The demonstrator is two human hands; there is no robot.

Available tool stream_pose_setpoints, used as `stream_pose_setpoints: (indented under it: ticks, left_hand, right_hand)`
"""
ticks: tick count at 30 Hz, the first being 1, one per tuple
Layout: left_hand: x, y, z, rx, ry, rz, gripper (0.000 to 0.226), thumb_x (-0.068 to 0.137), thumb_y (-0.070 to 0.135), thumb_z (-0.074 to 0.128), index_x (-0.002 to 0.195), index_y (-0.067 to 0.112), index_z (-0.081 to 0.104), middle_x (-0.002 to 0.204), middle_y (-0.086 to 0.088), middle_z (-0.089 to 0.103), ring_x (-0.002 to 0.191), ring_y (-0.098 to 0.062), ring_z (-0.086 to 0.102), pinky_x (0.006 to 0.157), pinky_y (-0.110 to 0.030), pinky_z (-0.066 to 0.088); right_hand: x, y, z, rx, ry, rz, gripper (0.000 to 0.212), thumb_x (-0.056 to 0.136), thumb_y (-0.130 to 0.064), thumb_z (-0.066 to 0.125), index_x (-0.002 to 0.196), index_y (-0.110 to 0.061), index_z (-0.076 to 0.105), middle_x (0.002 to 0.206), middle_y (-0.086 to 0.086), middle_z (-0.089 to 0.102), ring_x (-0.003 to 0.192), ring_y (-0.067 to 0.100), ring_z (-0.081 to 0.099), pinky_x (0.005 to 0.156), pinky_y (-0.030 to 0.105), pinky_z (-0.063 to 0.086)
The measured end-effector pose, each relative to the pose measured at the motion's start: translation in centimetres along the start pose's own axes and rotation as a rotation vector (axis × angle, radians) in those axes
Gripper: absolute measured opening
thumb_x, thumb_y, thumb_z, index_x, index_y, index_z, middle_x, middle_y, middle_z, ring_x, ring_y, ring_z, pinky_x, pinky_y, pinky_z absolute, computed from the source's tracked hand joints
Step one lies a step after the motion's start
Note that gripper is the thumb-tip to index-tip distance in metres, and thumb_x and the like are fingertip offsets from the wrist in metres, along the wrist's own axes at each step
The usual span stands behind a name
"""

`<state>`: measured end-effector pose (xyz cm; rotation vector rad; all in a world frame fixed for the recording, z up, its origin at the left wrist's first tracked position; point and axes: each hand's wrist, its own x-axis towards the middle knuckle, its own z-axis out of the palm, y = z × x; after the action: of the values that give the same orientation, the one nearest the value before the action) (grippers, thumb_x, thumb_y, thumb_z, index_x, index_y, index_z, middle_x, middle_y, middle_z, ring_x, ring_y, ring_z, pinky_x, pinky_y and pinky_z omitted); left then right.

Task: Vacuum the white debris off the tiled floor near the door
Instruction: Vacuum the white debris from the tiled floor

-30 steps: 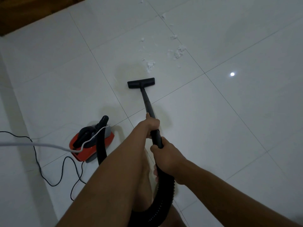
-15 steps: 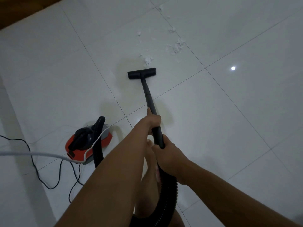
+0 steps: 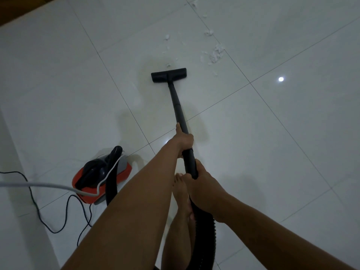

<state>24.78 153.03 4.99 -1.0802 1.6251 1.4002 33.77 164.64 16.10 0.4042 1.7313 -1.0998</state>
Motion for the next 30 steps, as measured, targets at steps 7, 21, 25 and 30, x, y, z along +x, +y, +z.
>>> stream_pose_setpoints:
  ticks: [7, 21, 25, 30]
  left_hand:
    - [2.0, 2.8, -1.1, 0.017, 0.013, 0.018, 0.081, 0.104, 0.017, 0.04, 0.155, 0.043, -0.019, 0.129, -0.014, 0.053, 0.077, -0.019, 0.055, 0.054, -0.034, 0.049]
    - [7.0, 7.2, -4.0, 0.006, 0.031, 0.056, 0.083, 0.104, 0.017, 0.042, 0.155, 0.042, -0.019, 0.139, -0.012, 0.048, 0.093, -0.025, 0.057, 0.074, -0.039, 0.054]
    - [8.4, 8.9, -5.2, 0.012, 0.033, 0.056, 0.083, 0.105, 0.018, 0.041, 0.155, 0.043, -0.02, 0.142, -0.014, 0.047, 0.096, -0.027, 0.057, 0.078, -0.04, 0.055]
    - [10.0, 11.1, -6.6, 0.019, 0.036, 0.065, 0.081, 0.105, 0.019, 0.04, 0.155, 0.042, -0.02, 0.144, -0.013, 0.045, 0.095, -0.025, 0.055, 0.062, -0.033, 0.05]
  right_hand:
    - [2.1, -2.6, -1.0, -0.01, -0.019, -0.004, 0.056, 0.11, -0.028, 0.043, 0.16, -0.034, 0.02, 0.093, -0.002, 0.055, 0.061, 0.008, 0.056, 0.032, 0.008, 0.037]
    - [7.8, -7.2, -1.4, -0.044, -0.027, -0.019, 0.047, 0.109, -0.025, 0.042, 0.153, -0.033, 0.028, 0.087, 0.006, 0.058, 0.042, 0.006, 0.053, 0.035, 0.011, 0.04]
    - [9.2, -8.9, -1.6, -0.061, -0.03, -0.031, 0.049, 0.108, -0.024, 0.042, 0.154, -0.033, 0.027, 0.087, 0.006, 0.057, 0.047, 0.006, 0.053, 0.034, 0.01, 0.038]
    - [11.5, -11.0, -1.6, -0.061, -0.034, -0.024, 0.051, 0.108, -0.026, 0.041, 0.155, -0.036, 0.024, 0.089, 0.007, 0.058, 0.045, 0.007, 0.054, 0.037, 0.012, 0.042]
